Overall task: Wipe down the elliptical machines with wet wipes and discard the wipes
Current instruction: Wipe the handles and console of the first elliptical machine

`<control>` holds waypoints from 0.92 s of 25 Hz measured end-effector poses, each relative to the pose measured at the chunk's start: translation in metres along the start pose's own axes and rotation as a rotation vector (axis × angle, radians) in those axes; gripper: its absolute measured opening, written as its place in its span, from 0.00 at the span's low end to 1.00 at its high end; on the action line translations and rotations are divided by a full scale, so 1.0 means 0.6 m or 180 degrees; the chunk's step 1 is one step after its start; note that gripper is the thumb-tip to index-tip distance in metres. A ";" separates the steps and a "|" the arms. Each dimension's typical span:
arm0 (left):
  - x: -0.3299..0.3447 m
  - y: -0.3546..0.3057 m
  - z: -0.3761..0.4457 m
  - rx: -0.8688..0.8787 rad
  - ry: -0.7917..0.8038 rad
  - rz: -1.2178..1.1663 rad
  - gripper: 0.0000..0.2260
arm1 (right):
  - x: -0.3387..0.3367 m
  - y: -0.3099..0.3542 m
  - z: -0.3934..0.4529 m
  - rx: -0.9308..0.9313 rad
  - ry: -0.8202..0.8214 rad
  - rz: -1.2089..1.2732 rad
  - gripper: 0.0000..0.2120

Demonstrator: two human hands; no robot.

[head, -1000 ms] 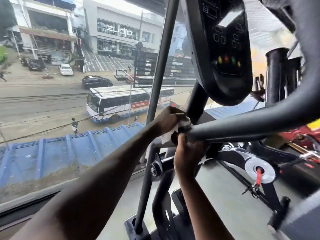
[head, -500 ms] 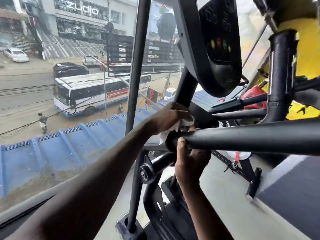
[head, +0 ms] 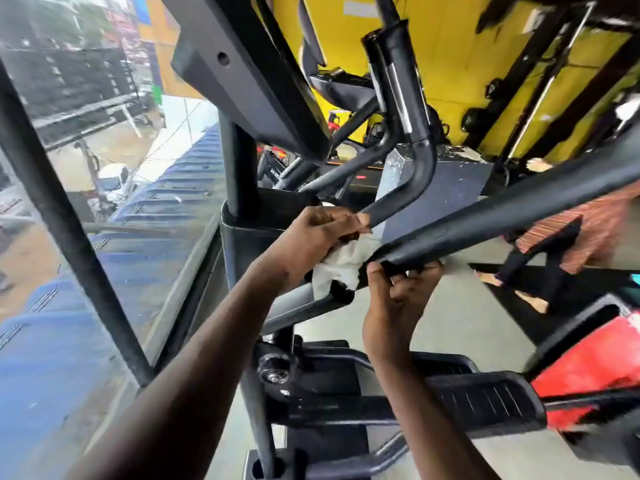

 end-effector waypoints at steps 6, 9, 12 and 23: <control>0.013 -0.009 -0.003 0.0073 0.0546 -0.0485 0.09 | -0.006 0.006 -0.022 0.0045 -0.0055 -0.0761 0.29; 0.013 -0.003 0.001 0.0034 0.0550 -0.0563 0.10 | -0.014 0.025 -0.020 -0.0189 -0.0128 -0.1121 0.30; 0.019 0.004 0.012 -0.0032 0.0787 -0.0297 0.13 | -0.018 0.089 -0.033 -0.1414 -0.0607 -0.2203 0.40; 0.059 0.009 0.051 -0.0765 0.1489 -0.0724 0.09 | 0.062 0.146 -0.023 -0.3205 0.0247 -0.4993 0.15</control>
Point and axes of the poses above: each hand's wrist, its own z-axis towards the middle knuckle, its own x-axis out of the palm, y = z × x, the point moved 9 cm from there along z, towards the middle knuckle, and after that the axes turned 6 degrees about -y, right-handed, at the moved point
